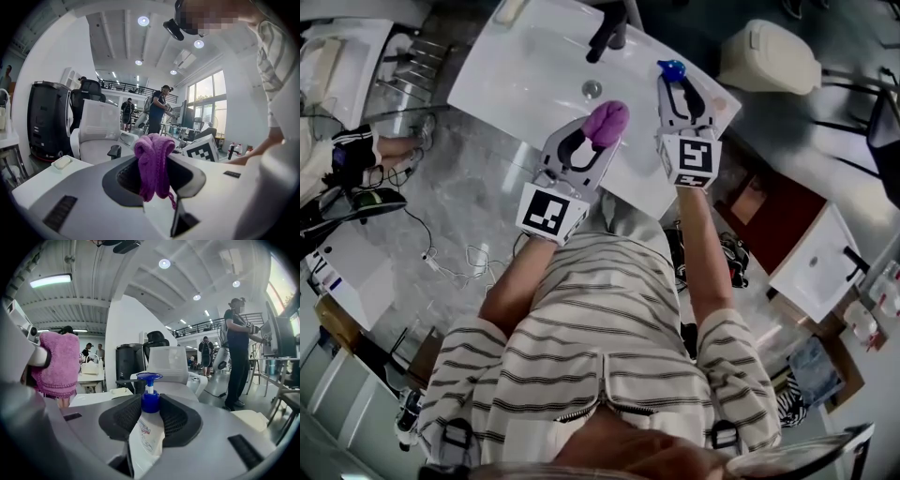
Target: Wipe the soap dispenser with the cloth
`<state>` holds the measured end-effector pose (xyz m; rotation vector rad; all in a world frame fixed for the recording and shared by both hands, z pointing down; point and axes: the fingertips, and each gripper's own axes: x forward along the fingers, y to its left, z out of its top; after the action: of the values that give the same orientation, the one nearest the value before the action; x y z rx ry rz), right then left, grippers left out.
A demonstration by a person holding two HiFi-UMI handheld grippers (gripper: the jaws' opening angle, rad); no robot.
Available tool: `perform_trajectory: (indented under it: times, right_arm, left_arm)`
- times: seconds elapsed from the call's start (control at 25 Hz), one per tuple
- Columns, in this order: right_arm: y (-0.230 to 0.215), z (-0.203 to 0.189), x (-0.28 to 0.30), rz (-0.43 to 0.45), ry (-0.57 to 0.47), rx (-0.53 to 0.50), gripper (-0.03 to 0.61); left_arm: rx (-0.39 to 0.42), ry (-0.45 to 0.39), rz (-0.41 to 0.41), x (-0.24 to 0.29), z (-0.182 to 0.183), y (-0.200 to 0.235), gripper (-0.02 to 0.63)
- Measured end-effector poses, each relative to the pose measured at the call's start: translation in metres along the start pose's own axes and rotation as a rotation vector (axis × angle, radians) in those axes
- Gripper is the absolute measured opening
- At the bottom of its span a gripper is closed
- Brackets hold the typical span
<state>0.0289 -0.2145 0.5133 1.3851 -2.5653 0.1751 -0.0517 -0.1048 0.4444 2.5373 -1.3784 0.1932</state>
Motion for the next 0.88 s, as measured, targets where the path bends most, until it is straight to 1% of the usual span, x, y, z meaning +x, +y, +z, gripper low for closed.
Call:
perform_trajectory:
  times: [0.16, 0.36, 0.6, 0.88]
  right_arm:
    - [-0.003, -0.013, 0.012, 0.018, 0.009, -0.013, 0.133]
    - [-0.011, -0.027, 0.028, 0.018, 0.024, -0.015, 0.133]
    - [-0.012, -0.038, 0.041, 0.043, 0.038, -0.022, 0.133]
    - [-0.015, -0.049, 0.048, 0.036, 0.046, -0.015, 0.135]
  left_arm:
    - [-0.01, 0.009, -0.008, 0.003, -0.006, 0.001, 0.13]
    - [-0.024, 0.023, -0.014, 0.008, -0.014, 0.002, 0.13]
    - [-0.036, 0.032, -0.026, 0.014, -0.016, 0.003, 0.13]
    - [-0.041, 0.039, -0.034, 0.019, -0.019, 0.006, 0.13]
